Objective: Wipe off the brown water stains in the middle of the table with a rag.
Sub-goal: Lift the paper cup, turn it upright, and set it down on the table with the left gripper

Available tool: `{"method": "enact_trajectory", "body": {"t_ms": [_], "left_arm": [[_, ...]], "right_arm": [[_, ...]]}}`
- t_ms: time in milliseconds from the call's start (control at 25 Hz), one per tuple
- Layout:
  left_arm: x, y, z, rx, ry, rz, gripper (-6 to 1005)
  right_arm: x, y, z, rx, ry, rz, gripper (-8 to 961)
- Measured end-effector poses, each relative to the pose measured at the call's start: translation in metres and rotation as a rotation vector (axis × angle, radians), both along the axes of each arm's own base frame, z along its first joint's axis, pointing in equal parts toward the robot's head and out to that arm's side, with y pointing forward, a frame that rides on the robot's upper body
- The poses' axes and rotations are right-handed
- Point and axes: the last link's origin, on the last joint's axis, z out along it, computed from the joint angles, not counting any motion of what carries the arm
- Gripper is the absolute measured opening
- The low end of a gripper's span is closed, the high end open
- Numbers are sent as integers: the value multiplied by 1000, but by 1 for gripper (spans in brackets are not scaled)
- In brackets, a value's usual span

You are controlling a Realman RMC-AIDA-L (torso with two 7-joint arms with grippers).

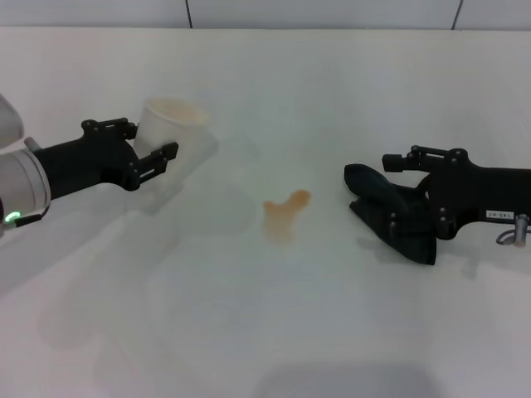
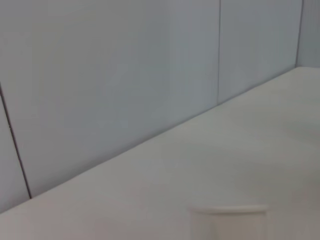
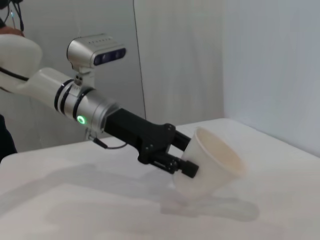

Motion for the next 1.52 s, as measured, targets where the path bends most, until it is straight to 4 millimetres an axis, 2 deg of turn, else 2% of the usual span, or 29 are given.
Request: {"method": "enact_trajectory", "body": {"t_ms": [280,1040,1520], "left_arm": [[-3,-5,0,7,-15,0,475],[-27,-31,2,44,-3,9,481],[-31,-35,2,46,7,9,482]], "right_arm": [[0,-1,-3,-5,-14,9,839],[0,-3,-10,-14,-30,29,840],[0,-3,-10,-12,-30,33,835]]}}
